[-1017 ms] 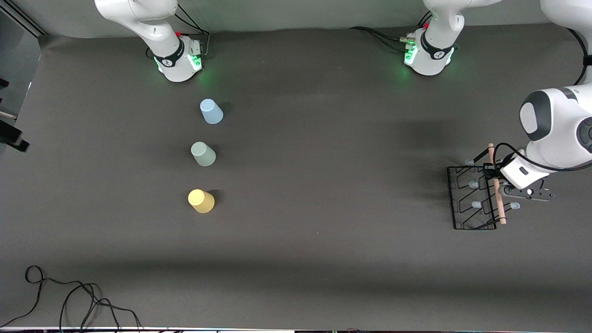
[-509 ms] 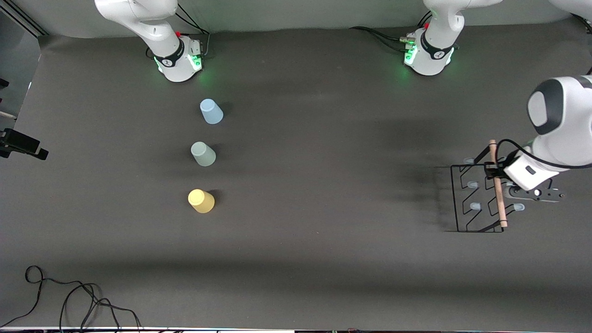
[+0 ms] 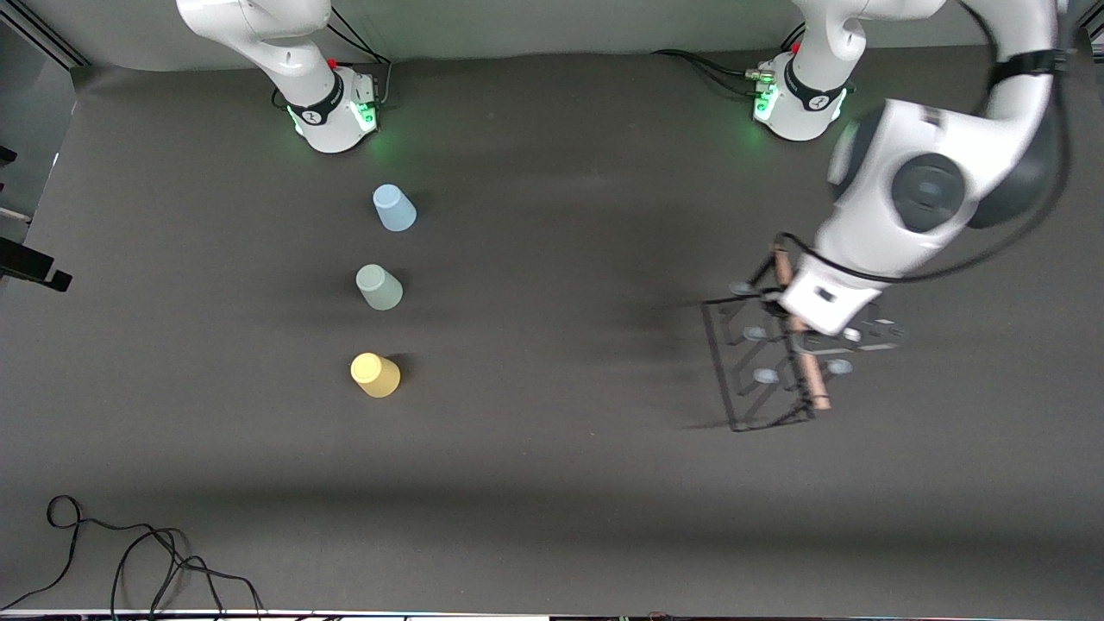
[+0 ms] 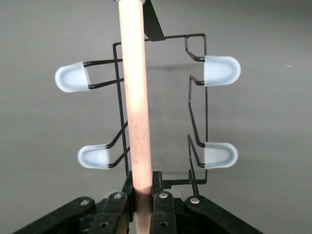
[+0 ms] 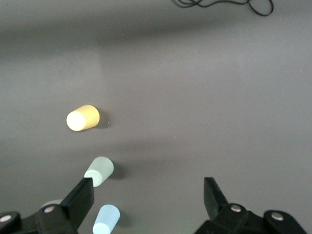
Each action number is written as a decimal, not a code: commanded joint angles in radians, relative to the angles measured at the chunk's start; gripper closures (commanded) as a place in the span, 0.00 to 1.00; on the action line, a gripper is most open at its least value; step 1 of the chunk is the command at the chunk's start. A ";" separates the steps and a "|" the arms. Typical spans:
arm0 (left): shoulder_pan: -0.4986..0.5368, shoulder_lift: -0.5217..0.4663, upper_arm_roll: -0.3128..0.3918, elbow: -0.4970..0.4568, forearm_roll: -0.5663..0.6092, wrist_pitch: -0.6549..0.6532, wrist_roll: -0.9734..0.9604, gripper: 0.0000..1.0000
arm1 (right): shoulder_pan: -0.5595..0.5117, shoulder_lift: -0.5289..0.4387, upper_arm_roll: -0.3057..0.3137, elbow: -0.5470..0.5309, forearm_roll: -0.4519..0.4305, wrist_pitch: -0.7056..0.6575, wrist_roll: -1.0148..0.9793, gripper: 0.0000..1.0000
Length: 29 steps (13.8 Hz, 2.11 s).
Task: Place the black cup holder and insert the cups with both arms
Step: 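Carry the black rack with the left gripper toward the table center, then set the rack down, open the left gripper and withdraw it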
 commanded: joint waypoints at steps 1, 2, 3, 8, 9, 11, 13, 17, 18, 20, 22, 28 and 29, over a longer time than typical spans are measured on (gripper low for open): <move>-0.152 0.025 0.017 0.080 -0.005 -0.039 -0.188 1.00 | 0.004 0.009 0.003 0.011 0.012 -0.015 -0.022 0.00; -0.200 0.043 0.016 0.102 -0.005 -0.039 -0.231 1.00 | 0.008 0.011 0.003 0.008 0.011 -0.015 -0.022 0.00; -0.244 0.045 0.016 0.111 -0.005 -0.038 -0.268 1.00 | 0.005 0.006 0.009 0.005 0.011 -0.015 -0.020 0.00; -0.383 0.156 0.000 0.200 -0.044 -0.010 -0.412 1.00 | -0.013 -0.073 0.023 -0.114 0.006 0.034 -0.026 0.00; -0.386 0.187 -0.004 0.219 -0.093 -0.001 -0.403 1.00 | -0.031 -0.118 0.038 -0.182 -0.006 0.077 -0.026 0.00; -0.430 0.259 -0.023 0.255 -0.123 0.072 -0.423 1.00 | -0.070 -0.164 0.085 -0.253 -0.044 0.126 -0.026 0.00; -0.450 0.301 -0.023 0.269 -0.114 0.085 -0.437 1.00 | -0.084 -0.157 0.101 -0.250 -0.044 0.123 -0.026 0.00; -0.490 0.358 -0.023 0.280 -0.111 0.143 -0.437 1.00 | -0.071 -0.134 0.101 -0.225 -0.044 0.117 -0.026 0.00; -0.502 0.364 -0.023 0.280 -0.108 0.183 -0.438 1.00 | -0.071 -0.129 0.101 -0.218 -0.044 0.117 -0.026 0.00; -0.504 0.379 -0.023 0.279 -0.106 0.200 -0.423 1.00 | -0.073 -0.129 0.101 -0.217 -0.044 0.117 -0.026 0.00; -0.502 0.390 -0.023 0.275 -0.093 0.197 -0.421 1.00 | -0.073 -0.129 0.096 -0.217 -0.046 0.116 -0.026 0.00; -0.498 0.393 -0.023 0.277 -0.095 0.197 -0.437 0.60 | -0.074 -0.123 0.095 -0.221 -0.047 0.113 -0.026 0.00; -0.495 0.388 -0.021 0.277 -0.095 0.189 -0.437 0.52 | -0.073 -0.121 0.095 -0.221 -0.047 0.113 -0.026 0.00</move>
